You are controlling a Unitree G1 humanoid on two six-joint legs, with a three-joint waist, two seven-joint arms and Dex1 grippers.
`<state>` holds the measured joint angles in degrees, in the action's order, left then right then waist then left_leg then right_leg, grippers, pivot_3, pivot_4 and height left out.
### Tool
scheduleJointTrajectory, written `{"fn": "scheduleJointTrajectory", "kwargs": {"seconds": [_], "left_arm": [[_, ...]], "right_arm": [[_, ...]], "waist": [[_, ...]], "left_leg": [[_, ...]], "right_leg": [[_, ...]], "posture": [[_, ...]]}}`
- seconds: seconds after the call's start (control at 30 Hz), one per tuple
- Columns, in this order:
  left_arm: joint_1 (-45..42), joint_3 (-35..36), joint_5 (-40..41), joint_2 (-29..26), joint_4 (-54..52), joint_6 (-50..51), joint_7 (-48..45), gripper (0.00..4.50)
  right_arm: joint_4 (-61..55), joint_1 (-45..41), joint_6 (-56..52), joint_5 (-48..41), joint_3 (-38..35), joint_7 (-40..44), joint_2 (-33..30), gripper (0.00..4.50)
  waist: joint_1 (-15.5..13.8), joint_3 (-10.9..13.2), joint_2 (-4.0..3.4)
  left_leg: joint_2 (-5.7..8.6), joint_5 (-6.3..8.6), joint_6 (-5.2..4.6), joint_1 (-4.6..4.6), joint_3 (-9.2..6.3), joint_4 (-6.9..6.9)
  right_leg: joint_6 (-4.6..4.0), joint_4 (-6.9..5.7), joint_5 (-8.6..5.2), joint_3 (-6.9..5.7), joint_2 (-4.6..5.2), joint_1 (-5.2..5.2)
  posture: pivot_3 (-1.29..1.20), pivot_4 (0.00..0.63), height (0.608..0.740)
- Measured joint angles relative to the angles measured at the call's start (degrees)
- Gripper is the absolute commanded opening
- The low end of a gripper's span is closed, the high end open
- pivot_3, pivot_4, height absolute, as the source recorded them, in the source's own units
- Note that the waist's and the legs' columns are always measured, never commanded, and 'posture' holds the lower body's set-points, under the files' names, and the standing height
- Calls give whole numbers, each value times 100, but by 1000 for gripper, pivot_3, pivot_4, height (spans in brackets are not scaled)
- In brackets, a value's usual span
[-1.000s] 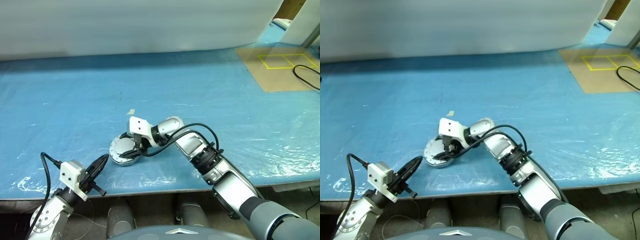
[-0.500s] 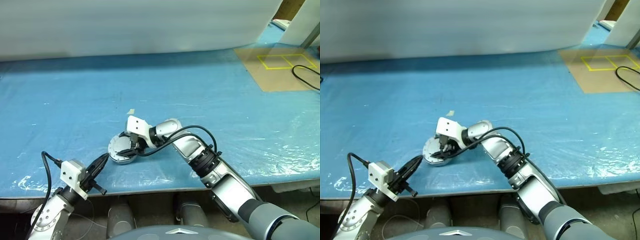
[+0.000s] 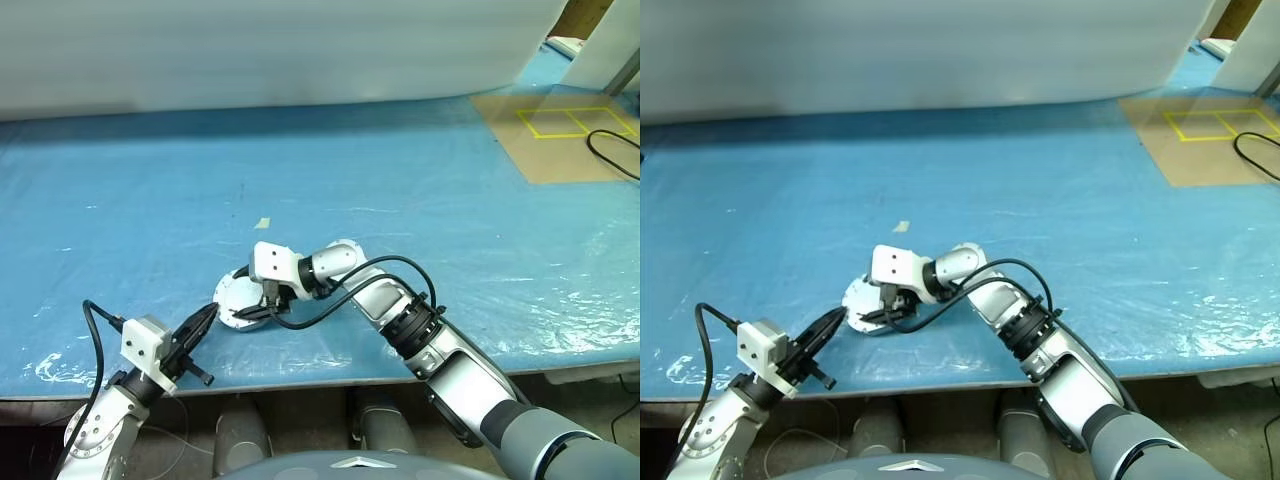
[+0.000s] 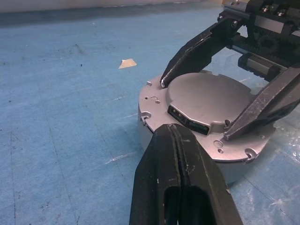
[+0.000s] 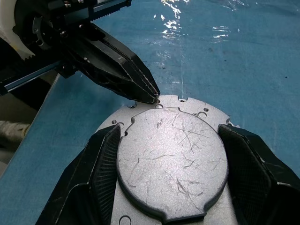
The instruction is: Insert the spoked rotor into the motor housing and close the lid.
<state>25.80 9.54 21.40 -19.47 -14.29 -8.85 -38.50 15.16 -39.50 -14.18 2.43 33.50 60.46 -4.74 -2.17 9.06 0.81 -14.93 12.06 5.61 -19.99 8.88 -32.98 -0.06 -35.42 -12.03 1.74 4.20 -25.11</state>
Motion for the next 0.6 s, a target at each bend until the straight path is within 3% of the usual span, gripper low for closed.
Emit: {"fn": "scheduleJointTrajectory", "kwargs": {"seconds": [0.43, 0.6], "left_arm": [[-8, -5, -14, 0, 67, -5, -1, 0], [-10, -6, -7, 0, 68, 5, -6, 0]], "right_arm": [[265, -111, 422, 251, 138, -125, -33, 2966], [308, -142, 42, 160, 38, -80, 21, 2966]], "waist": [[0, 0, 0], [-2, -5, -8]], "left_leg": [[0, 4, -6, 22, -1, 0], [1, 4, -7, 25, -2, 0]], "right_leg": [[-1, -29, 0, 1, 1, 7], [-2, -30, 1, 1, 1, 11]], "posture": [[0, 150, 740], [0, 150, 740]]}}
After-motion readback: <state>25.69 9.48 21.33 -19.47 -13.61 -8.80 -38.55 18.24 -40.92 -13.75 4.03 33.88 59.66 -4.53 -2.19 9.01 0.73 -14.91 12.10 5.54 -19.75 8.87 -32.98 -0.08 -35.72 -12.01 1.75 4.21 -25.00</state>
